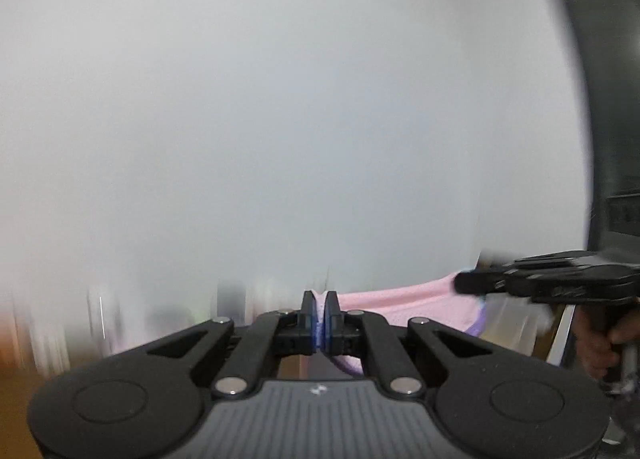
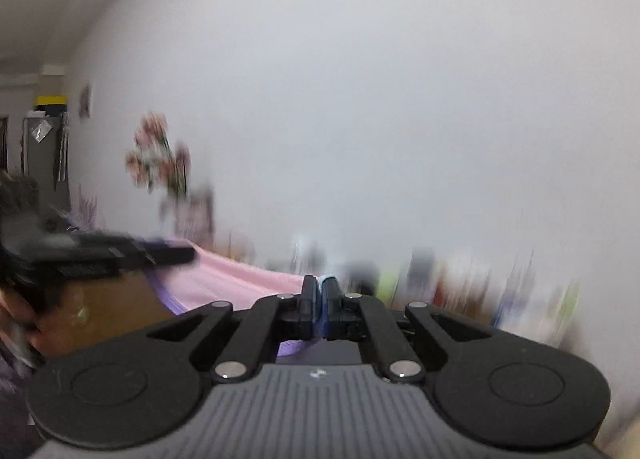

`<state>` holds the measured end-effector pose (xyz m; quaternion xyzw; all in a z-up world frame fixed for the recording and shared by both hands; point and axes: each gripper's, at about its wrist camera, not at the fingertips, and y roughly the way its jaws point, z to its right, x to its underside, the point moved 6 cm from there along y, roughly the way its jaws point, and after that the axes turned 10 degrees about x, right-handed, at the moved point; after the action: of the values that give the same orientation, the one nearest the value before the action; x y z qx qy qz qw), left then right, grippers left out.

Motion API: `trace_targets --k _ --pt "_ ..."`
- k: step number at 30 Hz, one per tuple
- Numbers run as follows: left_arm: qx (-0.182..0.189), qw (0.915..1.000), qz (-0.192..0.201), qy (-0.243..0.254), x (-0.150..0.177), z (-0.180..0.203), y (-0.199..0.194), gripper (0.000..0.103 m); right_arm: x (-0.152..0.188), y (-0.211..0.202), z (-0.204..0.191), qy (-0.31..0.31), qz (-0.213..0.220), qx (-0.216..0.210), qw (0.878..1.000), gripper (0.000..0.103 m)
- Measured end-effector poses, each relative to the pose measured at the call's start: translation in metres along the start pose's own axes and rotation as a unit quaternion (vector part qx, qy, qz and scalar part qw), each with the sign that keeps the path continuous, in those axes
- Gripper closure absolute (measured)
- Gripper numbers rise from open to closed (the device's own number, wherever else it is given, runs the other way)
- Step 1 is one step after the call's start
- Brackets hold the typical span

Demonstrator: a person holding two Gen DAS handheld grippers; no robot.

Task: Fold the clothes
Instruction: 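Lift the garment high with both grippers and shake it open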

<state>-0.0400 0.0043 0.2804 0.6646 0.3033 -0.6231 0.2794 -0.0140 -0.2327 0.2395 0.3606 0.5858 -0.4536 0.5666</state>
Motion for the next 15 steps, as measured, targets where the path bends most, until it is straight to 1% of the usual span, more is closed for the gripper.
trace_targets --k 2,4,6,7,8,9,11,13,15 --pt "-0.016 0.9970 0.053 0.054 -0.064 0.018 -0.027 0.101 -0.061 -0.042 -0.014 -0.045 0.071 0.013 0.996 0.101" --pt "-0.036 0.9921 0.085 0.085 -0.110 0.030 -0.044 0.101 -0.108 -0.078 -0.029 -0.080 0.128 0.019 0.988 0.101" --pt "-0.056 0.9863 0.107 0.113 -0.141 0.037 -0.052 0.101 -0.140 -0.101 -0.040 -0.101 0.168 0.031 0.980 0.101" --pt "-0.064 0.9844 0.110 0.122 -0.149 0.038 -0.053 0.101 -0.154 -0.110 -0.045 -0.112 0.184 0.037 0.976 0.101" --pt "-0.070 0.9837 0.107 0.127 -0.155 0.036 -0.051 0.101 -0.162 -0.111 -0.045 -0.112 0.189 0.039 0.975 0.101" --pt "-0.074 0.9850 0.098 0.122 -0.153 0.027 -0.042 0.101 -0.169 -0.111 -0.045 -0.113 0.193 0.040 0.974 0.101" --pt "-0.080 0.9879 0.077 0.108 -0.144 0.005 -0.022 0.101 -0.176 -0.091 -0.038 -0.103 0.178 0.045 0.978 0.101" --pt "-0.087 0.9902 0.056 0.093 -0.135 -0.016 -0.003 0.101 -0.171 -0.055 -0.028 -0.094 0.145 0.050 0.984 0.101" --pt "-0.093 0.9938 0.017 0.059 -0.109 -0.053 0.039 0.100 -0.158 -0.005 -0.012 -0.080 0.098 0.059 0.990 0.101"
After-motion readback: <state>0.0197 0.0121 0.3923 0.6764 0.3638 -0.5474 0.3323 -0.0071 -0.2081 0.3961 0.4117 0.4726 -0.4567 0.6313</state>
